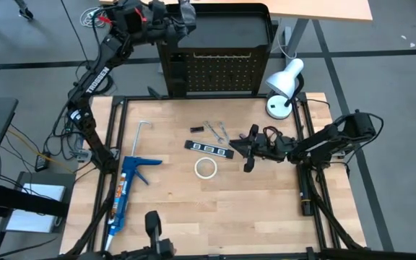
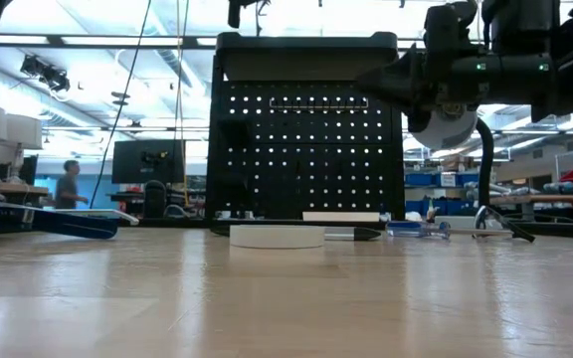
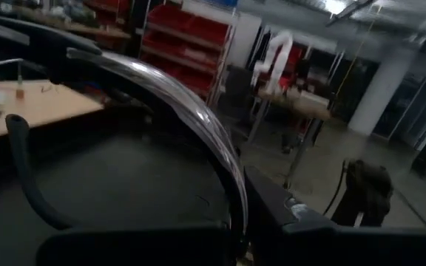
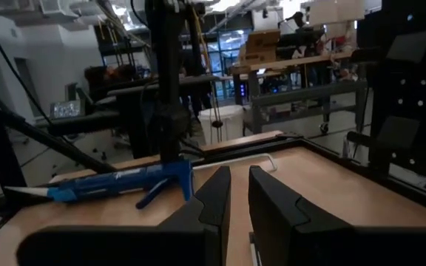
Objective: Hang tools onto peg board
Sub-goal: Put the left safety glasses on top of the pegboard, then put the safety glasses on top of the pegboard
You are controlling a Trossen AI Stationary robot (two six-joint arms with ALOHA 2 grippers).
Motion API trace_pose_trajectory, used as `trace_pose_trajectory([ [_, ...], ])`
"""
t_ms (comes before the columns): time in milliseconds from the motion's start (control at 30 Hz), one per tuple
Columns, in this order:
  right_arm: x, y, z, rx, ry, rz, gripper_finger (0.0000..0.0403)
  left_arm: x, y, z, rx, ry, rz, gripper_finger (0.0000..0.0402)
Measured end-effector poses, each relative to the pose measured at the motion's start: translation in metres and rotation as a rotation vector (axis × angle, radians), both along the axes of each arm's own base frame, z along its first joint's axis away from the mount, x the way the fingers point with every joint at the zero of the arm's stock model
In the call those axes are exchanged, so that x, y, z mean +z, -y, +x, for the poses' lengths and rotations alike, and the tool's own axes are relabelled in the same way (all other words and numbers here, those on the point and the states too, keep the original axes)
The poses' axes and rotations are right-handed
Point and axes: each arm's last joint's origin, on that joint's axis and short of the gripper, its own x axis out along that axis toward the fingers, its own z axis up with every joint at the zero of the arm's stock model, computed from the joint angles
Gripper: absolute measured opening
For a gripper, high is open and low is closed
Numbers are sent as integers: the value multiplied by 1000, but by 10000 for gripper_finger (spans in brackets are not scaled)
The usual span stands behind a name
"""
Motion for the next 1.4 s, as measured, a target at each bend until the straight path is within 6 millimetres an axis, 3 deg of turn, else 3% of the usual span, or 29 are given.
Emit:
trace_pose_trajectory([
  [233,2,0,0,0,20,1,57,-14,-3,-4,2,-107,-62,21],
  [500,4,-2,-1,8,42,2,57,-17,-7,-8,18,-126,-87,23],
  [867,5,-2,-1,6,49,-4,57,-16,-8,-9,35,-136,-50,143],
  [1400,5,-2,-1,8,52,-6,57,-13,-5,-7,96,-185,136,152],
])
